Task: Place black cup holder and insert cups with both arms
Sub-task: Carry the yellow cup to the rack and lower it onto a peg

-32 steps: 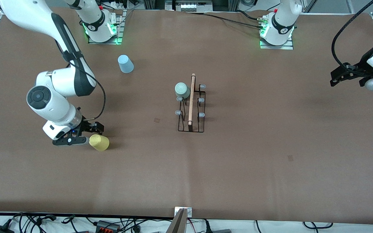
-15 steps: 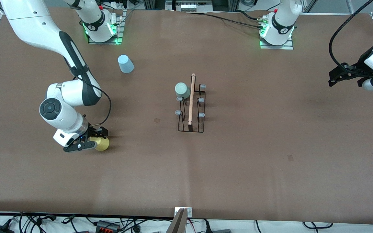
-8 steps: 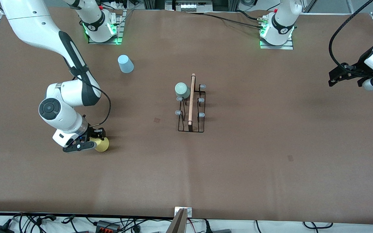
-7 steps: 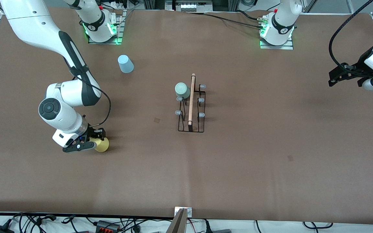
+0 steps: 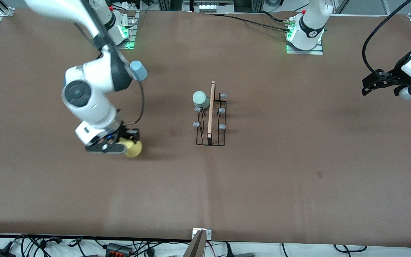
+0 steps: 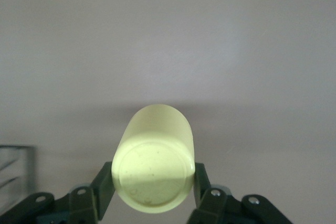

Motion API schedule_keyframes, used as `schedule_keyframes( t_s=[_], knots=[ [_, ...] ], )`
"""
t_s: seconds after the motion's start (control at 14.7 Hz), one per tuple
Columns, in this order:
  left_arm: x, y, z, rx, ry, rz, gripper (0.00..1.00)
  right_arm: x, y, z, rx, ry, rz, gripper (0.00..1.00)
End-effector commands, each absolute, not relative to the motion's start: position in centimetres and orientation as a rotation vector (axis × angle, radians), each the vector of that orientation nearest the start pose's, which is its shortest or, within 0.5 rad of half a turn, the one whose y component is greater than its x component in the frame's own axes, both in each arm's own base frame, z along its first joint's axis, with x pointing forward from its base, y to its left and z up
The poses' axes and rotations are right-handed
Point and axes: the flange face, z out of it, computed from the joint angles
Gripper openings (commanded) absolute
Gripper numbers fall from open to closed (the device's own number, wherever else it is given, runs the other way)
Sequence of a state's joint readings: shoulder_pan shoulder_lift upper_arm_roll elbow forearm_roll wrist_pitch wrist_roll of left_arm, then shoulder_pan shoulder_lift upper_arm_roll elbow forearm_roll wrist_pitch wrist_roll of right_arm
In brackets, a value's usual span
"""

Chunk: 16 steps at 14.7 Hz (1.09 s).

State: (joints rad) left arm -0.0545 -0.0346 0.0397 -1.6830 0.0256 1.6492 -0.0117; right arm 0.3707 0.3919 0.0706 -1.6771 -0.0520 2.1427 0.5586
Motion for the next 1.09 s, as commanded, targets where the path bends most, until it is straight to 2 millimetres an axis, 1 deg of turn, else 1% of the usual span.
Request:
schedule_keyframes(
  t_s=[0.0,0.07,0.27,0.34,0.41,0.55,0.68,0.75,0.89,1.02],
  knots=[
    [54.2,-0.5,59.9,-3.133,0.03,0.002,1.0,56.8,36.7,40.5,-3.044,0.426,-0.058,0.16],
    [54.3,-0.5,59.8,-3.133,0.03,0.007,1.0,55.7,39.1,41.0,-3.009,0.502,-0.058,0.16],
    [54.2,-0.5,59.9,-3.133,0.03,0.005,1.0,53.4,44.6,42.3,-2.939,0.627,-0.067,0.17],
    [54.2,-0.5,59.8,-3.133,0.03,0.007,1.0,52.9,45.7,42.1,-2.927,0.645,-0.053,0.17],
    [54.2,-0.3,59.8,-3.133,0.025,0.007,1.0,52.5,46.4,41.7,-2.92,0.655,-0.046,0.17],
    [54.2,-0.3,59.8,-3.133,0.023,0.014,1.0,52.5,46.7,40.7,-2.93,0.653,-0.041,0.17],
    [54.1,-0.3,59.8,-3.133,0.025,0.017,1.0,53.1,47.1,40.1,-2.9,0.615,-0.089,0.17],
    [54.2,-0.3,59.8,-3.133,0.023,0.015,1.0,53.3,47.3,39.4,-2.898,0.594,-0.114,0.17],
    [54.2,-0.3,59.9,-3.133,0.023,0.012,1.0,53.6,47.3,38.3,-2.935,0.539,-0.151,0.17],
    [54.1,-0.2,59.8,-3.133,0.023,0.017,1.0,53.6,47.3,37.6,-2.942,0.536,-0.15,0.17]
  ],
)
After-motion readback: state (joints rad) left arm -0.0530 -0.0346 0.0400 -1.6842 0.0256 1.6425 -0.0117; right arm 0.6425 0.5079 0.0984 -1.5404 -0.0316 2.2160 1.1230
